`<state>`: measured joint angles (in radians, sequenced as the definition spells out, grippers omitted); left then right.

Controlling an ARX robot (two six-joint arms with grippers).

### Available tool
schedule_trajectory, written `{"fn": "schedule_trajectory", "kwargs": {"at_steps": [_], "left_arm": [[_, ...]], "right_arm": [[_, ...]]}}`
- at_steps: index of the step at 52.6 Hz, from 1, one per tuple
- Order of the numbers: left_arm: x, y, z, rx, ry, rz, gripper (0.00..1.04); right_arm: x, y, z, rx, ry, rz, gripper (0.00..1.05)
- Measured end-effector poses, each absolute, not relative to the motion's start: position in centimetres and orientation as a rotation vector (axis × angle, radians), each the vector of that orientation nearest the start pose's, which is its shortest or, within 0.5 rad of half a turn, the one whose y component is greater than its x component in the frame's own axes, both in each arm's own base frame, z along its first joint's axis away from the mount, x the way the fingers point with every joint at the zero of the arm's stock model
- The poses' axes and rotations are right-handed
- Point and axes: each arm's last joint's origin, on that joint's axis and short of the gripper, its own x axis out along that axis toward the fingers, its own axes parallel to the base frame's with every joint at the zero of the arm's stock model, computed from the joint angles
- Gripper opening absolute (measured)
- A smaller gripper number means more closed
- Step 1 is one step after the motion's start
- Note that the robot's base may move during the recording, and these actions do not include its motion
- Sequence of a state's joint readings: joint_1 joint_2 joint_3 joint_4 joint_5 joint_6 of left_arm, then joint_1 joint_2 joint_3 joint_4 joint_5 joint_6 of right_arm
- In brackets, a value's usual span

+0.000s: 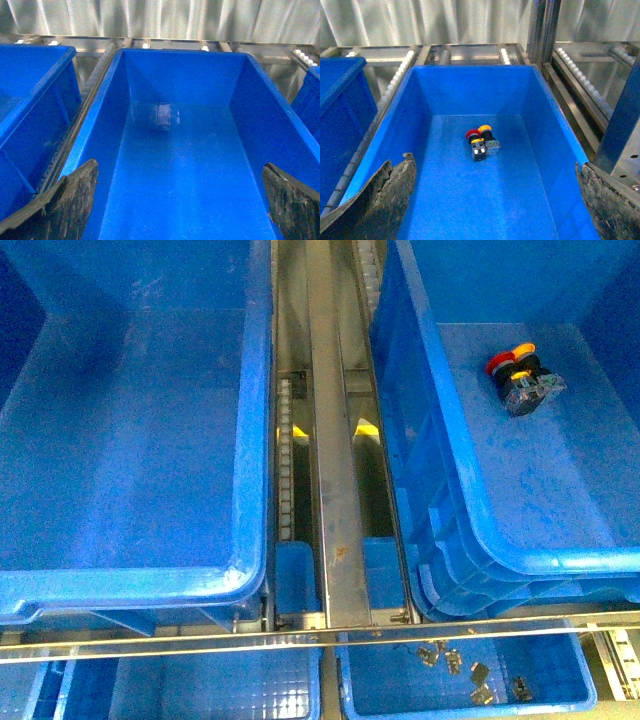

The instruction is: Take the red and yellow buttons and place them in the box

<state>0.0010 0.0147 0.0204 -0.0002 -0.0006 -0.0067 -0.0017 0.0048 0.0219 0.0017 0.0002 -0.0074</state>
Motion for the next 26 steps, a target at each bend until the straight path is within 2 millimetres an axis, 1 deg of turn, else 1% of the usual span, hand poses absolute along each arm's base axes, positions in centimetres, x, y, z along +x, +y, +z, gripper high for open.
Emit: {"fn": "schedule_trajectory", "kwargs": {"at_steps": [26], "left_arm": [[9.74,0.01,16.93,-0.007,-0.006,0.002,0.97]], "right_arm": [[9.66,-0.02,17.08,-0.007,-0.019,-0.002,0.99]]}}
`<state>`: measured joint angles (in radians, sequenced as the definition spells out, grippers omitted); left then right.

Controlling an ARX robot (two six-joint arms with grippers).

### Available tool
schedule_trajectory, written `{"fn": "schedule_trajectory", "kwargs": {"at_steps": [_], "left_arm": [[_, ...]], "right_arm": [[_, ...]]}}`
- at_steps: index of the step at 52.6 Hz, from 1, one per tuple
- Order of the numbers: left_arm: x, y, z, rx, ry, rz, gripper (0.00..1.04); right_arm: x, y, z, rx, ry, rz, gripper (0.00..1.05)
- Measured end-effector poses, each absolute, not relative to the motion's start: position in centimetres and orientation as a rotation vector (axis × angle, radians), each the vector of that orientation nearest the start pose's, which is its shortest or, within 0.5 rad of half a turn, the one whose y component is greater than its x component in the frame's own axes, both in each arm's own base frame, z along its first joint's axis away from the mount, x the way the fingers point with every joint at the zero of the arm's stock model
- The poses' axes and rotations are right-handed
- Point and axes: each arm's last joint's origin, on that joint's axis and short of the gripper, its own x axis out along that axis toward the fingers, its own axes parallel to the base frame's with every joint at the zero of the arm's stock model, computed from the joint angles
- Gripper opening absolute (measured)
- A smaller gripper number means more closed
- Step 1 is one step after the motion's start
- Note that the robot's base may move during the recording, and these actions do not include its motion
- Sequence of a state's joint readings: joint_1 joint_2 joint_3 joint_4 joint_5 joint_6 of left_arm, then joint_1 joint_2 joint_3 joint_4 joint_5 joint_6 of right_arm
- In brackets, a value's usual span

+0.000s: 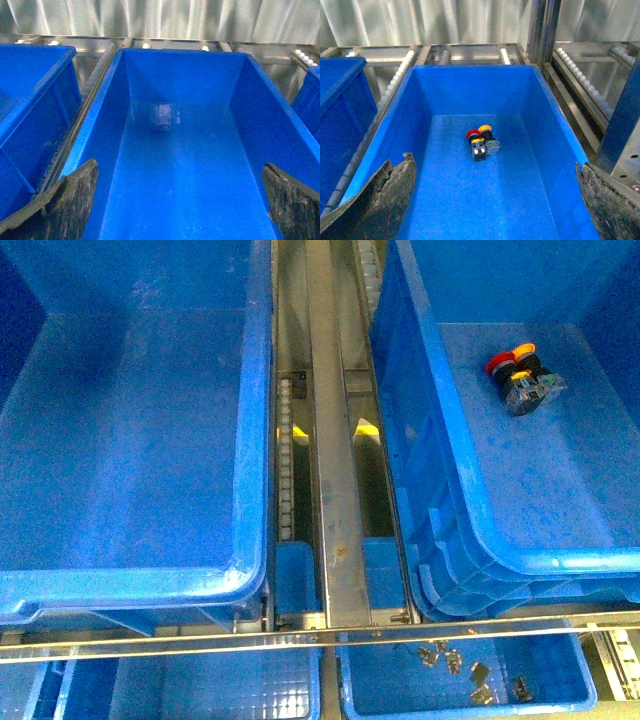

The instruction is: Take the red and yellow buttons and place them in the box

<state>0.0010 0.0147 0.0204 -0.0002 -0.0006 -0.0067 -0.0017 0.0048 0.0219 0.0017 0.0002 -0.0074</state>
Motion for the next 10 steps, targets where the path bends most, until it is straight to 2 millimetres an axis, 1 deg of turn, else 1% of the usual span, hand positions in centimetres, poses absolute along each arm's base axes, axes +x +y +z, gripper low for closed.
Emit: {"fn": "schedule_trajectory", "kwargs": {"at_steps": [10], "left_arm": [[9.74,0.01,16.93,-0.007,-0.006,0.002,0.97]], "right_arm": [[9.66,-0.02,17.08,-0.007,-0.019,-0.002,0.99]]}}
